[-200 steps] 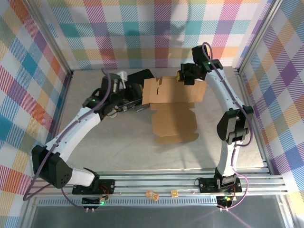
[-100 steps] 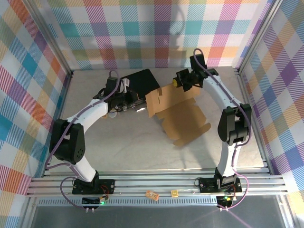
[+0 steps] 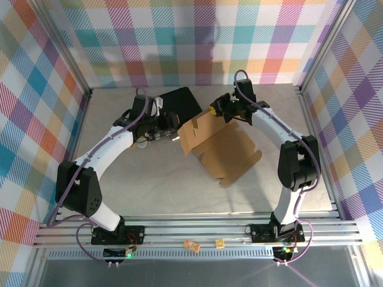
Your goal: Fold the paper box
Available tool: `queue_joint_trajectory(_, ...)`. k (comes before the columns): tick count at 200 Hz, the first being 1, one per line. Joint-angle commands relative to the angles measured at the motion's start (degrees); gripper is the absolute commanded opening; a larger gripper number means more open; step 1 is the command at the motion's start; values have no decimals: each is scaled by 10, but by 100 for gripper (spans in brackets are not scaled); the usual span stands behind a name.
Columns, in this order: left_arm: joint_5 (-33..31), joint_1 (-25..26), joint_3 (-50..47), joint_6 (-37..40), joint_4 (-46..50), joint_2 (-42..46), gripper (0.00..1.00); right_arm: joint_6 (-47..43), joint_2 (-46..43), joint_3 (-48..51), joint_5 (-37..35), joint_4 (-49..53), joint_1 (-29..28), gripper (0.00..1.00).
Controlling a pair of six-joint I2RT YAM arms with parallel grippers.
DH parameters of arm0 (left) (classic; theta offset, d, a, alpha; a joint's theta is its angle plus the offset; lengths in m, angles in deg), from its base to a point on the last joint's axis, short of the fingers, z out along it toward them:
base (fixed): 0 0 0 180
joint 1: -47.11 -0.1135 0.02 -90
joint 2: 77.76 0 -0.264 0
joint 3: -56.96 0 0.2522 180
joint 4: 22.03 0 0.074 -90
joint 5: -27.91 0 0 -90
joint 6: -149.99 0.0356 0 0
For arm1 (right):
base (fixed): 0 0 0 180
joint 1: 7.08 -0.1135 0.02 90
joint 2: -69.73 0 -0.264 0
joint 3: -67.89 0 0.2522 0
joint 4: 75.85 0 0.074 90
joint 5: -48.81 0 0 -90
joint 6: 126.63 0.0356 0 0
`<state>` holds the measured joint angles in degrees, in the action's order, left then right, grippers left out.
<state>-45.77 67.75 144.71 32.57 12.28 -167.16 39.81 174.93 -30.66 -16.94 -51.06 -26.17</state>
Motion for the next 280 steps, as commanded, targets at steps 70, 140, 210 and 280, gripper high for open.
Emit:
queue_joint_trajectory(70,-120,-8,71,-21,144,22,59,72,67,57,84,-415,-13,0)
queue_joint_trajectory(140,-120,-6,0,-22,119,50,58,95,98,161,116,-558,-6,0)
queue_joint_trajectory(210,-74,15,-104,16,17,68,53,110,135,175,189,-634,14,0)
queue_joint_trajectory(280,11,31,-217,139,-212,27,38,94,131,190,214,-606,29,0)
